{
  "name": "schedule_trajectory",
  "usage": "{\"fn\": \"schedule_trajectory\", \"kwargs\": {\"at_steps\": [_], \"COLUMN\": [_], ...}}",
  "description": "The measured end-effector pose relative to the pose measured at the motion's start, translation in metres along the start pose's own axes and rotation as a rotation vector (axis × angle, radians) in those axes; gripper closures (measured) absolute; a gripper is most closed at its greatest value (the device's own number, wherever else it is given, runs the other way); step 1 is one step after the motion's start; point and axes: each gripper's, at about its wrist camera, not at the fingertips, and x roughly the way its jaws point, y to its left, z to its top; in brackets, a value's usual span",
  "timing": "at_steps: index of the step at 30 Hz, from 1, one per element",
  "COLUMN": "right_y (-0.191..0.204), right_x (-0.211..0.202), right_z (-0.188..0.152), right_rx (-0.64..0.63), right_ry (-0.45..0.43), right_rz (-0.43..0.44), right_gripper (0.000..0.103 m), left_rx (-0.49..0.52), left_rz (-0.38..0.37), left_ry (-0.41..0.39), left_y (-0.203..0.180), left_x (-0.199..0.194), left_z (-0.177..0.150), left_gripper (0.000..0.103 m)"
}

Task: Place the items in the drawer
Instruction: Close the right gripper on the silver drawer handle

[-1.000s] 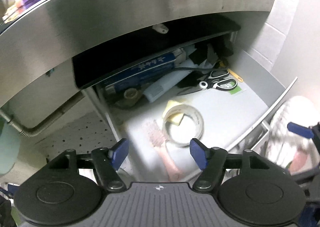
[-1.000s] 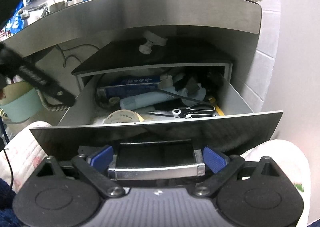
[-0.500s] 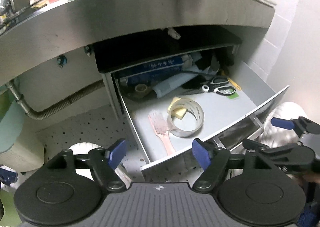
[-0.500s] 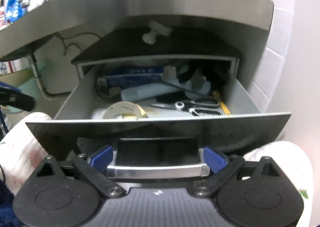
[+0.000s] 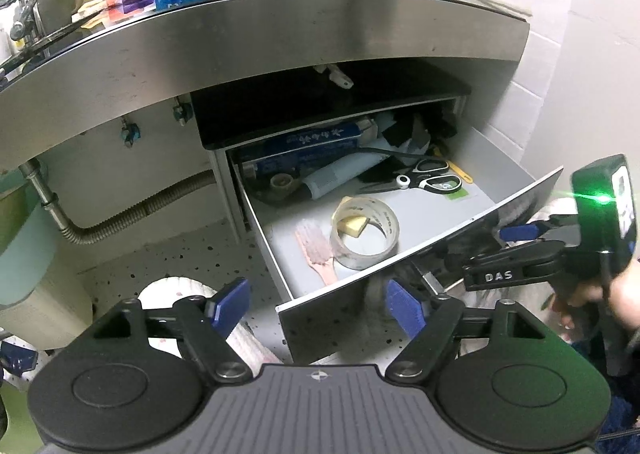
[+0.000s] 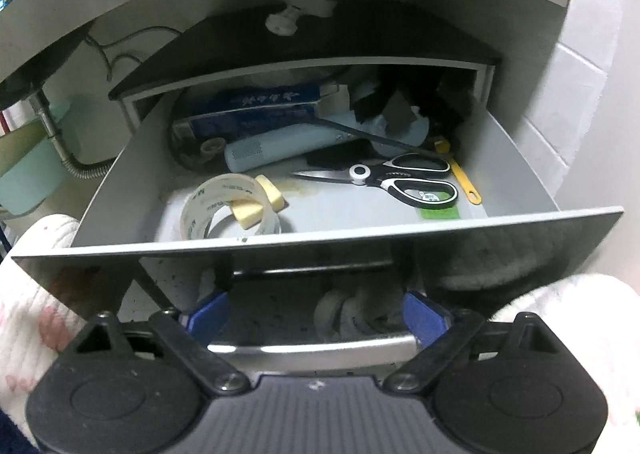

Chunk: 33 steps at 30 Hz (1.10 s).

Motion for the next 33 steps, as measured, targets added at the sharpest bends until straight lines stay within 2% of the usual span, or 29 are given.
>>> {"fn": "schedule_trajectory", "kwargs": {"at_steps": [10, 24, 33], "right_y": [0.006, 0.007, 0.007], "right_x": [0.018, 0.019, 0.02], "right_z": [0.005, 0.006, 0.009], "right_rx": [-0.055, -0.058, -0.061], "right_ry": [0.083, 0.087, 0.095], "right_rz": [-0.004, -0.032, -0.027], "right_gripper": [0.007, 0.011, 0.009], "left_rx": [0.039, 0.06, 0.074], "left_rz": [-0.011, -0.002, -0.007], "left_ry": [0.014, 0.017, 0.026], "left_y": [-0.011, -0.016, -0.02], "left_x": [0.002, 0.001, 0.004], "left_z": [-0.003, -0.002, 0.0], "left_gripper": [0.027, 0.026, 0.026]}}
